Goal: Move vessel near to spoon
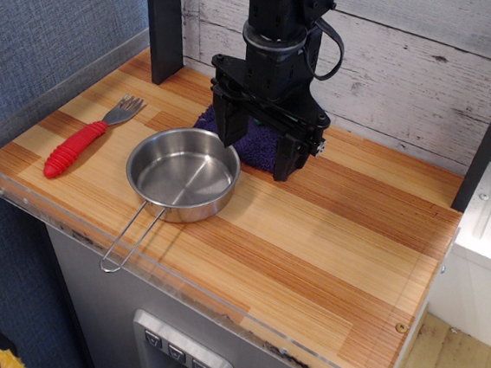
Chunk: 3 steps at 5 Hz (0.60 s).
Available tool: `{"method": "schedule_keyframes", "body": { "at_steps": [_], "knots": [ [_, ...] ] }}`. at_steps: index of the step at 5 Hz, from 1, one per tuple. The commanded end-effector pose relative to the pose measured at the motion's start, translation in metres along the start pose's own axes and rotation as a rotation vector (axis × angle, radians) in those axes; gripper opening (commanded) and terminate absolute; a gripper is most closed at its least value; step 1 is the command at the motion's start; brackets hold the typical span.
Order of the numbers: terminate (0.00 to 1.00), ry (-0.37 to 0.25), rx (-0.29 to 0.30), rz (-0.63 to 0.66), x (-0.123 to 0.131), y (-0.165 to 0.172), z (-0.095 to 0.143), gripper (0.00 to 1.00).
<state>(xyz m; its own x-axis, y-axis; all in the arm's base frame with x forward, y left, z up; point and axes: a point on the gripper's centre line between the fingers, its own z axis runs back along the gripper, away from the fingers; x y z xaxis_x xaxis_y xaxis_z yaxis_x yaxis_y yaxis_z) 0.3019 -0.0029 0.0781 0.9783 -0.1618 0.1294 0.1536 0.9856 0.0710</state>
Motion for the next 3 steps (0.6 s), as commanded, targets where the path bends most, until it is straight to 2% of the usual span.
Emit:
{"method": "schedule_keyframes", "body": {
  "at_steps": [1, 2, 3],
  "knots": [
    [0.0, -0.036, -0.054, 0.047, -0.0103, -0.0124, -0.0002, 1.0],
    [0.0, -0.02, -0.092, 0.048, -0.0141, -0.0179, -0.0058, 1.0],
    [1.0, -0.02, -0.092, 0.048, -0.0141, -0.0179, -0.0058, 1.0]
  ]
}}
